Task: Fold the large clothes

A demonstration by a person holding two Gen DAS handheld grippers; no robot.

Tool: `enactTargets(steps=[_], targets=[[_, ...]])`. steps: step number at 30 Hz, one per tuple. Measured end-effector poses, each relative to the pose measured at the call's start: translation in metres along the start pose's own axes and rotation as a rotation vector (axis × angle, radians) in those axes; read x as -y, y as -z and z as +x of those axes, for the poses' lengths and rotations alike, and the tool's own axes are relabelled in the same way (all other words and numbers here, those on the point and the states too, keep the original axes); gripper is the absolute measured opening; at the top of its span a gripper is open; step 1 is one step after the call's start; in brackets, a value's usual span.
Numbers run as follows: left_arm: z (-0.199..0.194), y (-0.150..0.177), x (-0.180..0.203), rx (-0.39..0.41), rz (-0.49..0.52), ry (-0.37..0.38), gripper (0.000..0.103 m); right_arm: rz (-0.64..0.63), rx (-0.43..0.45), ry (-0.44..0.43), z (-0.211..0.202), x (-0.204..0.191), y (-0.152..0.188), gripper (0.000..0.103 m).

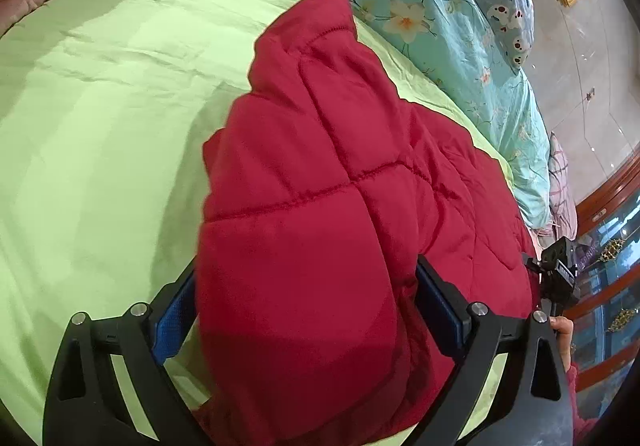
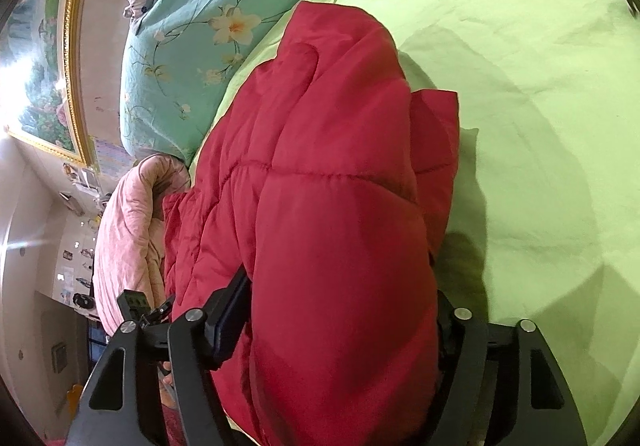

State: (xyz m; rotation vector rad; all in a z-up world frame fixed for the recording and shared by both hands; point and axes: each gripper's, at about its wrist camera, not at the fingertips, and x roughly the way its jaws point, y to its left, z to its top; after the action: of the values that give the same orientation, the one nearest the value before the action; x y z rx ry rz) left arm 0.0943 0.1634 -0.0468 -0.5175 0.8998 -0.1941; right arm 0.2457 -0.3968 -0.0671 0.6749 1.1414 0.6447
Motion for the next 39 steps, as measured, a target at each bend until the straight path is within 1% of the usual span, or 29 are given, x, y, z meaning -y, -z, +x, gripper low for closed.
enactTargets(steps=[2,7,11,15,18,21,25,28,31,34,36,39], targets=[[-0.005,0.001,-0.002,-0.001,-0.005,-0.005,0.097,-0.003,0.002,0.016,-0.003,-0.002,0.001,0.079],[-0.017,0.003,-0.002,0.014,-0.011,-0.040,0.097,-0.034,0.013,0.076,-0.012,-0.010,0.004,0.080],[-0.039,0.006,-0.003,0.086,-0.028,-0.137,0.097,-0.065,0.047,0.134,-0.027,-0.017,0.009,0.080],[-0.057,0.011,-0.004,0.136,-0.036,-0.133,0.097,-0.091,0.106,0.216,-0.044,-0.025,0.014,0.080],[-0.067,0.014,0.006,0.172,0.001,-0.149,0.097,-0.123,0.162,0.267,-0.056,-0.035,0.019,0.080],[-0.068,0.017,0.028,0.198,0.066,-0.164,0.097,-0.182,0.222,0.334,-0.066,-0.052,0.025,0.080],[-0.059,0.025,0.066,0.215,0.190,-0.178,0.097,-0.277,0.281,0.361,-0.069,-0.080,0.036,0.080],[-0.046,0.031,0.090,0.199,0.277,-0.163,0.097,-0.369,0.276,0.360,-0.058,-0.105,0.046,0.080],[-0.031,0.035,0.106,0.173,0.328,-0.158,0.097,-0.447,0.230,0.356,-0.035,-0.125,0.052,0.080],[-0.018,0.037,0.114,0.149,0.347,-0.146,0.097,-0.521,0.182,0.368,-0.007,-0.142,0.055,0.078],[-0.010,0.035,0.116,0.137,0.357,-0.143,0.097,-0.564,0.161,0.394,0.009,-0.151,0.055,0.079],[0.009,0.029,0.115,0.101,0.360,-0.175,0.096,-0.601,0.125,0.422,0.029,-0.155,0.051,0.079]])
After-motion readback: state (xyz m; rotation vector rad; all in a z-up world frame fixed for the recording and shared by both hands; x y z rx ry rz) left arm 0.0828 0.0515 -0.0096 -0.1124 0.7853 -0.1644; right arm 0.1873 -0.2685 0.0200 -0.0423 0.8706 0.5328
